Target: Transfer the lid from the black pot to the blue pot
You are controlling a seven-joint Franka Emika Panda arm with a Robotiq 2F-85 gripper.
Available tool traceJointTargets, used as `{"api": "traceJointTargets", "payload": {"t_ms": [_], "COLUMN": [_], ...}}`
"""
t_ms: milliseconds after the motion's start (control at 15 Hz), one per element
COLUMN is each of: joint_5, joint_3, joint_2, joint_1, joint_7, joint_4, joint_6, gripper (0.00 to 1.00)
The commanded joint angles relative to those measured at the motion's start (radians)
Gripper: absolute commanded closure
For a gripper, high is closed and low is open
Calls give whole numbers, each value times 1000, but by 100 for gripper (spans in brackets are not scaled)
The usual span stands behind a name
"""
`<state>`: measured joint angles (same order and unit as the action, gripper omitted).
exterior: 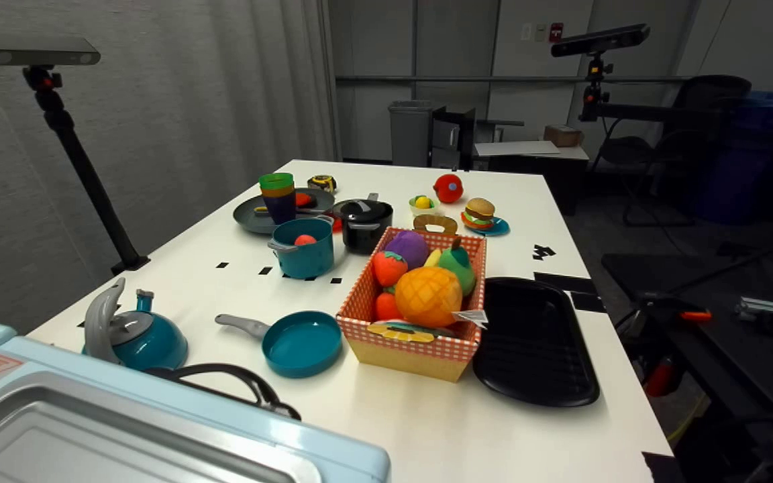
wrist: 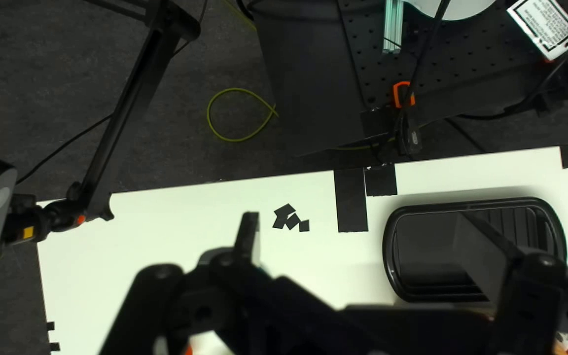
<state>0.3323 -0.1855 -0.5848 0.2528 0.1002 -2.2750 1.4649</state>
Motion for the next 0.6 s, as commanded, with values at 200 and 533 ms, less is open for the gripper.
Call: {"api": "traceJointTargets", "payload": {"t_ms": [200, 533], "joint_5": [4, -1], "joint_3": [-13, -13], "joint_2": [-5, -10], "joint_1": [-16, -14], "joint_7": [-36, -74], "joint_4": [-2, -9], "joint_6": [11, 37], "gripper": [0, 0]}}
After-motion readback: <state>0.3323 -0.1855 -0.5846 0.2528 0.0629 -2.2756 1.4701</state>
